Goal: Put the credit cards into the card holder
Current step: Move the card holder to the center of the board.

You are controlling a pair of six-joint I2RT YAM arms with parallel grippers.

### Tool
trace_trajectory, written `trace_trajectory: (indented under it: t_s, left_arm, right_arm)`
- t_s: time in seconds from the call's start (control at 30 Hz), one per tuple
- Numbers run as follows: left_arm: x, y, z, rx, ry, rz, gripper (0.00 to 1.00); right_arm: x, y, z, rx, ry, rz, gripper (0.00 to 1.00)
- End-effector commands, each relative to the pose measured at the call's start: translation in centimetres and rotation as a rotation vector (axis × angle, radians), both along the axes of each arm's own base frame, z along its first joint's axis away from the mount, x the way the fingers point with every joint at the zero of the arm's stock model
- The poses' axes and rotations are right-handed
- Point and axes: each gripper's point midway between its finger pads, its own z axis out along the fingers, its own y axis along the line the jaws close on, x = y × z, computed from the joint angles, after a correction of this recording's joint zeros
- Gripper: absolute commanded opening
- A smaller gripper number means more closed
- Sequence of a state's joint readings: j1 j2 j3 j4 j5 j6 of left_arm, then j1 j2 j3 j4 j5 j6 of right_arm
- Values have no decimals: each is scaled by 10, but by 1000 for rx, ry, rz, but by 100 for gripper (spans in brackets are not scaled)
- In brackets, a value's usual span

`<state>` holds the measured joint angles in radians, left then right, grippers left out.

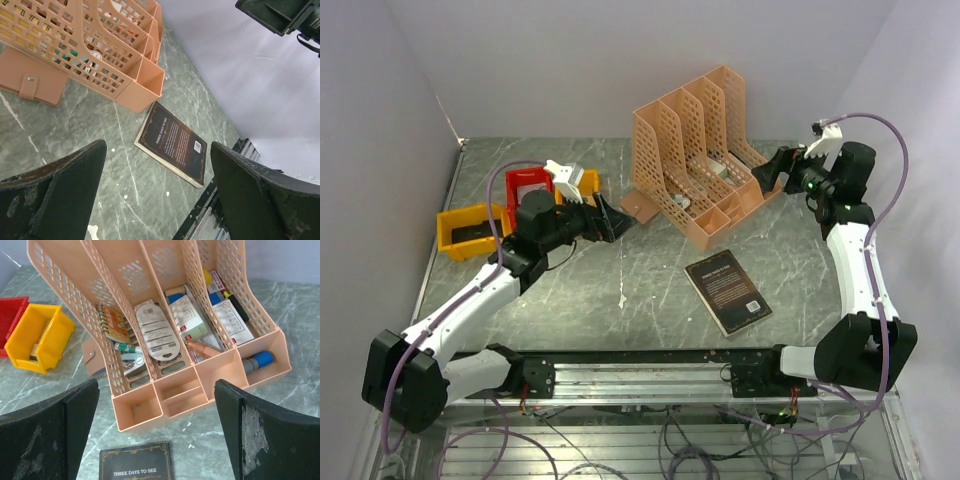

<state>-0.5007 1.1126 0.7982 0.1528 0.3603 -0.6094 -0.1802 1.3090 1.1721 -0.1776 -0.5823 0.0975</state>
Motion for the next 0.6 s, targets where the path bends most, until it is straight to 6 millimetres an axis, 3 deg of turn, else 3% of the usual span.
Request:
trace_trajectory:
  t_s: [0.0, 0.27, 0.4, 0.57]
  left_arm:
    - [6, -7, 15, -66, -79, 26, 97]
    - [21, -20, -10, -34, -49, 10, 96]
    - [32, -25, -34, 33, -28, 6, 94]
    - [50, -23, -55, 151, -15, 39, 93]
  right_arm:
    - [-7, 2, 21, 3, -28, 2, 100]
    - [-21, 22, 17, -15, -51, 159, 100]
    - [-37, 42, 0, -63, -94, 341, 100]
    - [-64, 66, -39, -12, -107, 528, 100]
